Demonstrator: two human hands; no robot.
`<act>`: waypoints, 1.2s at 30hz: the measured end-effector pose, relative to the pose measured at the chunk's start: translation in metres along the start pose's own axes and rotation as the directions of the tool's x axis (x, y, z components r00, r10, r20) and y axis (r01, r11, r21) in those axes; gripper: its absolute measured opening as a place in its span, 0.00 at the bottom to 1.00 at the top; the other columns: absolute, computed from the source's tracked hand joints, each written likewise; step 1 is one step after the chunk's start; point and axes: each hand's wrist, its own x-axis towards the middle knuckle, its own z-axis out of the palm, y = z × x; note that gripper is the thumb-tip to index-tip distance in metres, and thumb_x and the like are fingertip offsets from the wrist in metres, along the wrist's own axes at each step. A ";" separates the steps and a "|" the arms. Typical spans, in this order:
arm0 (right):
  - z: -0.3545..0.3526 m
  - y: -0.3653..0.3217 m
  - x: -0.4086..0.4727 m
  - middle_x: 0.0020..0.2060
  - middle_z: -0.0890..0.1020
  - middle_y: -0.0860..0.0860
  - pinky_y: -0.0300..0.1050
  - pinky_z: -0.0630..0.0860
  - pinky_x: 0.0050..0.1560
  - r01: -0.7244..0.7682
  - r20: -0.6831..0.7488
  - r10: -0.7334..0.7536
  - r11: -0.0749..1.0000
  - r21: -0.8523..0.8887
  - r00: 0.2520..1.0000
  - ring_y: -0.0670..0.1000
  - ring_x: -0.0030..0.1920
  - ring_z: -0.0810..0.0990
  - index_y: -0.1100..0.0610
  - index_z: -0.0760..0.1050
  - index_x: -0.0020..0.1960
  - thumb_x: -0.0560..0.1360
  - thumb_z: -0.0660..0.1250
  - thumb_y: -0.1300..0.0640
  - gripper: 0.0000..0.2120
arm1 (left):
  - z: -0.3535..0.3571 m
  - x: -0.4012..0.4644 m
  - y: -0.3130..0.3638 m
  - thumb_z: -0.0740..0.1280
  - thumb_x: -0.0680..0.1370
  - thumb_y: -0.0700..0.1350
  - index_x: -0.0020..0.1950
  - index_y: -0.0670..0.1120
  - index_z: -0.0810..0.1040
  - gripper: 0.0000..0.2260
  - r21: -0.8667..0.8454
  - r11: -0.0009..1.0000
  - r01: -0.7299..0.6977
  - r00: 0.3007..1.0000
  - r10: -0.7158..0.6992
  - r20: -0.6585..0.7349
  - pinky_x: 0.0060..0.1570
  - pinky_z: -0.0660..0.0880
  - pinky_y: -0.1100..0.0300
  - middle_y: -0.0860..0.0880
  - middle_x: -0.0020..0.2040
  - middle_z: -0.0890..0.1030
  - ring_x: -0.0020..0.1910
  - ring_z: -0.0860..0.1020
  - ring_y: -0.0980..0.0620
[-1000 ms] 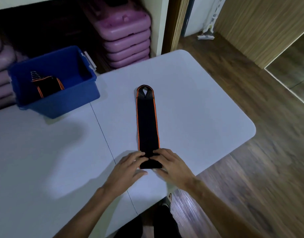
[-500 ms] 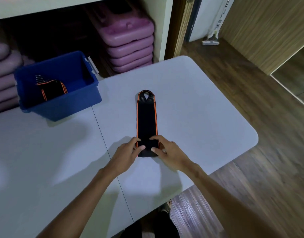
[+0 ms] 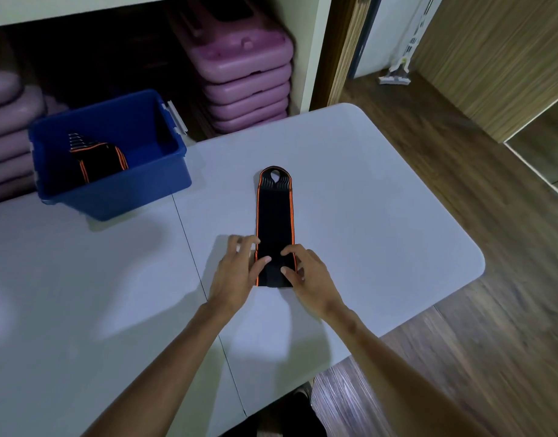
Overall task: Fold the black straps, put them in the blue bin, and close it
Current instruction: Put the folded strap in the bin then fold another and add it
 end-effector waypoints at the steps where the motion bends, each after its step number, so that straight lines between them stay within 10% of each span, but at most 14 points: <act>1: 0.002 -0.001 -0.001 0.47 0.76 0.48 0.42 0.75 0.48 0.006 -0.019 -0.006 1.000 -0.001 1.000 0.47 0.45 0.76 0.45 0.71 0.58 0.78 0.64 0.56 0.10 | -0.002 -0.004 -0.003 0.64 0.78 0.55 0.61 0.51 0.72 0.15 0.062 0.994 -0.088 0.996 0.089 -0.017 0.45 0.76 0.57 0.50 0.60 0.70 0.49 0.77 0.51; 5: 0.002 -0.005 0.000 0.41 0.72 0.41 0.48 0.79 0.43 0.015 -0.069 -0.014 1.000 0.017 0.998 0.46 0.41 0.74 0.50 0.74 0.55 0.79 0.62 0.58 0.06 | -0.007 -0.020 -0.026 0.61 0.78 0.59 0.74 0.56 0.64 0.25 0.227 0.900 -0.372 0.920 0.325 0.219 0.64 0.66 0.59 0.53 0.76 0.62 0.69 0.65 0.55; 9: -0.002 -0.003 -0.008 0.55 0.70 0.47 0.40 0.75 0.48 0.023 -0.028 -0.023 1.000 -0.019 0.999 0.42 0.42 0.76 0.47 0.72 0.63 0.79 0.64 0.52 0.13 | -0.009 -0.014 -0.032 0.62 0.78 0.56 0.73 0.55 0.65 0.24 0.313 0.851 -0.422 0.905 0.379 0.192 0.60 0.72 0.55 0.53 0.73 0.68 0.67 0.68 0.55; 14: -0.012 0.003 -0.015 0.75 0.60 0.43 0.42 0.77 0.52 0.194 0.054 -0.187 0.916 -0.351 0.981 0.47 0.62 0.68 0.48 0.65 0.73 0.75 0.67 0.41 0.29 | -0.020 0.003 -0.027 0.56 0.80 0.58 0.73 0.56 0.66 0.21 0.128 0.917 -0.376 0.904 0.334 0.267 0.65 0.68 0.60 0.57 0.70 0.72 0.66 0.70 0.57; 23: -0.024 -0.011 0.036 0.46 0.81 0.50 0.41 0.74 0.47 0.010 0.014 -0.009 0.999 -0.039 1.000 0.48 0.49 0.77 0.49 0.70 0.66 0.80 0.63 0.49 0.16 | -0.028 0.048 0.001 0.59 0.80 0.53 0.37 0.51 0.69 0.13 -0.155 0.988 0.011 0.966 0.029 0.255 0.34 0.67 0.65 0.54 0.31 0.73 0.31 0.73 0.59; 29: -0.016 -0.010 0.049 0.35 0.76 0.43 0.28 0.70 0.34 -0.127 -0.024 0.129 0.990 0.063 0.991 0.42 0.36 0.76 0.55 0.72 0.63 0.79 0.64 0.53 0.14 | -0.001 0.058 0.005 0.62 0.79 0.55 0.51 0.45 0.74 0.13 -0.016 0.988 0.153 0.982 -0.151 0.110 0.38 0.75 0.53 0.49 0.32 0.77 0.34 0.77 0.47; 36: -0.008 -0.004 0.038 0.59 0.66 0.49 0.29 0.73 0.41 -0.092 -0.154 0.100 0.994 0.062 0.983 0.50 0.44 0.78 0.50 0.69 0.65 0.78 0.65 0.54 0.16 | -0.006 0.058 0.012 0.61 0.77 0.60 0.56 0.51 0.72 0.15 0.240 0.971 0.013 1.000 -0.016 0.007 0.37 0.77 0.50 0.49 0.39 0.82 0.41 0.80 0.46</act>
